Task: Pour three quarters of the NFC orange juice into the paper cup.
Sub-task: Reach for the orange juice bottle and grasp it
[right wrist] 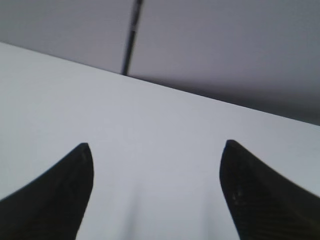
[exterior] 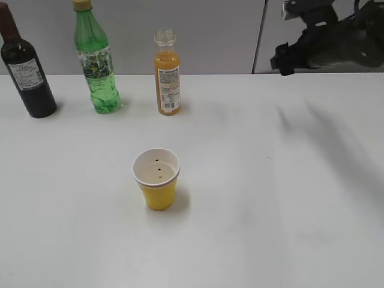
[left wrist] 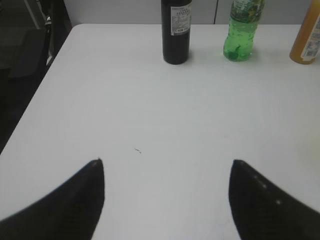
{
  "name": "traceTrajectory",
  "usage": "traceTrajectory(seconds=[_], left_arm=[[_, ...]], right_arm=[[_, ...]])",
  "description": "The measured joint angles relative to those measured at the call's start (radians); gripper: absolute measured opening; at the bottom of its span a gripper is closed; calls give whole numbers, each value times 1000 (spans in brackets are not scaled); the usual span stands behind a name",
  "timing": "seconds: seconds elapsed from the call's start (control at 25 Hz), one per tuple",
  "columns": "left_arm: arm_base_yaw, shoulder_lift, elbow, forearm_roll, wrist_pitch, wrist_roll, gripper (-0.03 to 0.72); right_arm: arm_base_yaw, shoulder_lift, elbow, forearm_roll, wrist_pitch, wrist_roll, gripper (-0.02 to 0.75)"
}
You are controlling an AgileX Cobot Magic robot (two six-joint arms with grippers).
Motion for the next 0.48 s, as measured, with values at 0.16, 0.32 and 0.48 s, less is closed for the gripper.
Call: traceTrajectory(seconds=[0.16, 0.32, 0.48], left_arm=[[0, 0, 0, 0, 0, 0, 589], [0, 0, 0, 0, 0, 0, 589], [0, 0, 0, 0, 0, 0, 589]], right_arm=[[-2, 0, -156, 48, 271, -3, 594], [-17, -3, -284, 125, 433, -67, 594], [-48, -4, -396, 376, 544, -266, 594]])
